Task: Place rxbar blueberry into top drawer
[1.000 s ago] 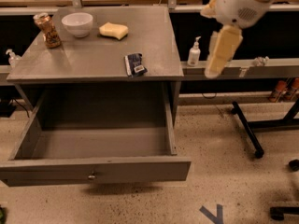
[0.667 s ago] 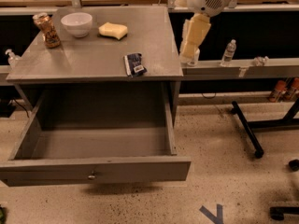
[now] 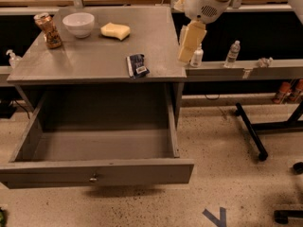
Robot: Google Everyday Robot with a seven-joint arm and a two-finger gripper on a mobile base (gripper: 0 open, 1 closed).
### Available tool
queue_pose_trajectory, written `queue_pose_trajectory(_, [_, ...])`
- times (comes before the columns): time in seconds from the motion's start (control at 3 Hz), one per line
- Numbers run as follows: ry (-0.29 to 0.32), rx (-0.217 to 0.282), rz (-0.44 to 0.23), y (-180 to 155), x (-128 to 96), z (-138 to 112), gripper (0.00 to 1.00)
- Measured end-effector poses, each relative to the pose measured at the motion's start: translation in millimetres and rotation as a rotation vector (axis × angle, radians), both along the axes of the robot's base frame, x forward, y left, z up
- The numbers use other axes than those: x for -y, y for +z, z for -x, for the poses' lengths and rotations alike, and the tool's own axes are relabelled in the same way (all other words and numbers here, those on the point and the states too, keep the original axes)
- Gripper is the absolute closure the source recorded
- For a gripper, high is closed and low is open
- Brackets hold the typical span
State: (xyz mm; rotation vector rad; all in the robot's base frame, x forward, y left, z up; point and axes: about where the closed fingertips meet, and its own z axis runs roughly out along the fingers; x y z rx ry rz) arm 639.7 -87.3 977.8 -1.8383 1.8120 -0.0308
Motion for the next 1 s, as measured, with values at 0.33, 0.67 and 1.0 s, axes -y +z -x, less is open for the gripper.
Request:
queue_pose_trajectory(0.33, [-0.005,0.014,-0.026,-45.1,-20.0,-27.4,0.0])
queue_pose_trajectory(0.67, [0.026,0.026,-0.064,-66.7,-41.2,-39.9,0.0])
queue_pose_trajectory(1.0, [0.109,0.029,-0.123,-86.4,-79.6,-47.7,0.0])
